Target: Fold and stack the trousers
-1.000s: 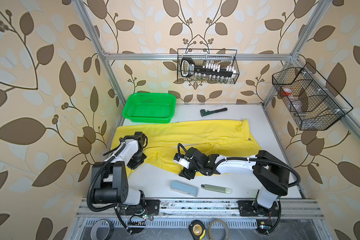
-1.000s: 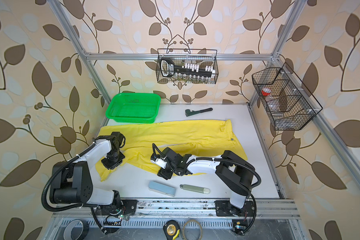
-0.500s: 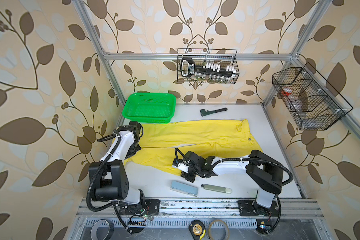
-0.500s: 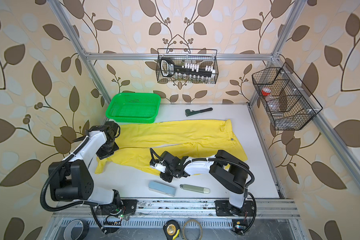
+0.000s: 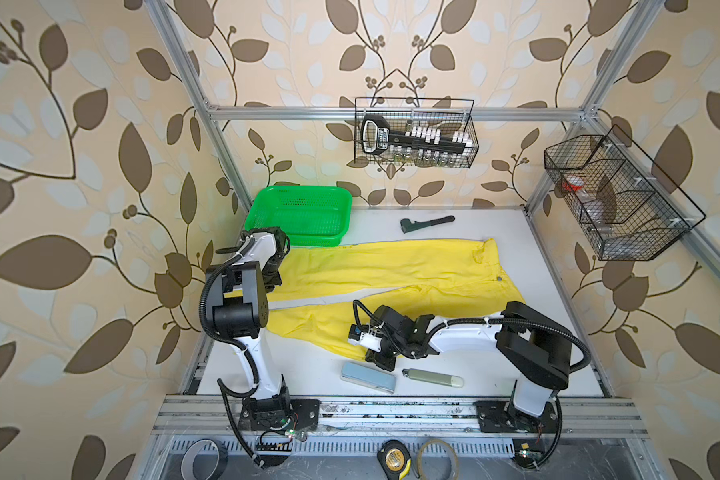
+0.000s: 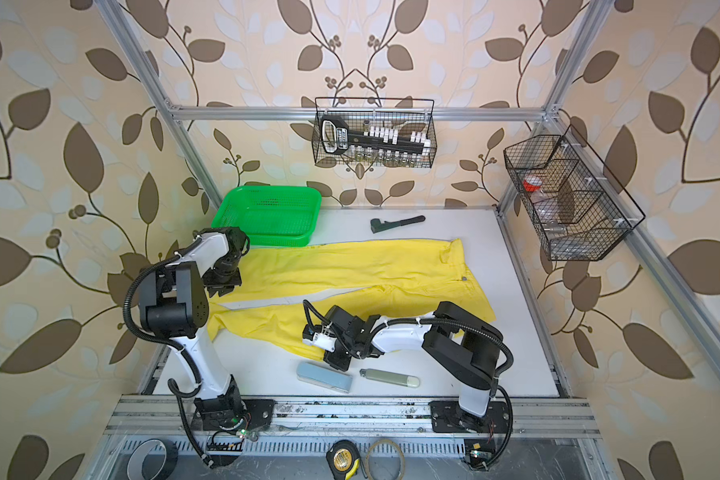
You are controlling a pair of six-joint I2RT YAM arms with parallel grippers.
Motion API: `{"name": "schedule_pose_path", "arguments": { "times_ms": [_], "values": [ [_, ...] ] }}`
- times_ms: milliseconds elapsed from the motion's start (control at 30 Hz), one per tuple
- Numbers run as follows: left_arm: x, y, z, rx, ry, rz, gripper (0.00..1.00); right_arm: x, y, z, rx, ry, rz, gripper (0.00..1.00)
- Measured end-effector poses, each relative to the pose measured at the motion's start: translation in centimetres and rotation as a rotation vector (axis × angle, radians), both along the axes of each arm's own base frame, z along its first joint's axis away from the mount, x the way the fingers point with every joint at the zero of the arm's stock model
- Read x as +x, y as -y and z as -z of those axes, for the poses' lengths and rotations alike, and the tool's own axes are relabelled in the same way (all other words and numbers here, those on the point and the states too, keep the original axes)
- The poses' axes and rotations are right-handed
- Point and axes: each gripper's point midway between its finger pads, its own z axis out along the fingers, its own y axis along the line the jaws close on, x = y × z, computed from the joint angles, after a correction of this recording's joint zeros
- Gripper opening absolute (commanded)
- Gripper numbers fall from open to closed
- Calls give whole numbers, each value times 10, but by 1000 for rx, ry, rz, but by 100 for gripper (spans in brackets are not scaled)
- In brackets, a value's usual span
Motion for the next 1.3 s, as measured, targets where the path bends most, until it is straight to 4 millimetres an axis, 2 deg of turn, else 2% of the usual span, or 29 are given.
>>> {"name": "schedule_pose_path", "arguments": {
  "times_ms": [167,233,300,400,500,633,767,900,1100,1300],
  "values": [
    [3,13,6,-67,-6,6,62,2,1,-5,18,-26,20,30],
    [0,19,1,-101,15,-12,68,10,3,-11,35,-38,48,37],
    [-8,28,-7,-151,53,-45,69,21,6,-20,66,-51,85,42],
    [-31,40,-22,-235,156,-157,82,39,9,-40,120,-53,137,46],
    [-63,37,-37,-275,261,-332,83,56,11,-62,174,-35,176,49],
    [-98,19,-43,-281,396,-641,83,72,16,-87,234,-16,213,52],
    [-121,11,-39,-239,459,-930,86,85,28,-102,259,-4,252,54],
    [-135,4,-18,-207,505,-1141,86,93,44,-113,261,3,286,55],
    [-144,1,16,-187,565,-1359,86,98,68,-123,238,16,317,54],
    [-125,-18,20,-175,690,-1396,80,97,80,-120,206,5,330,55]
  ]
}}
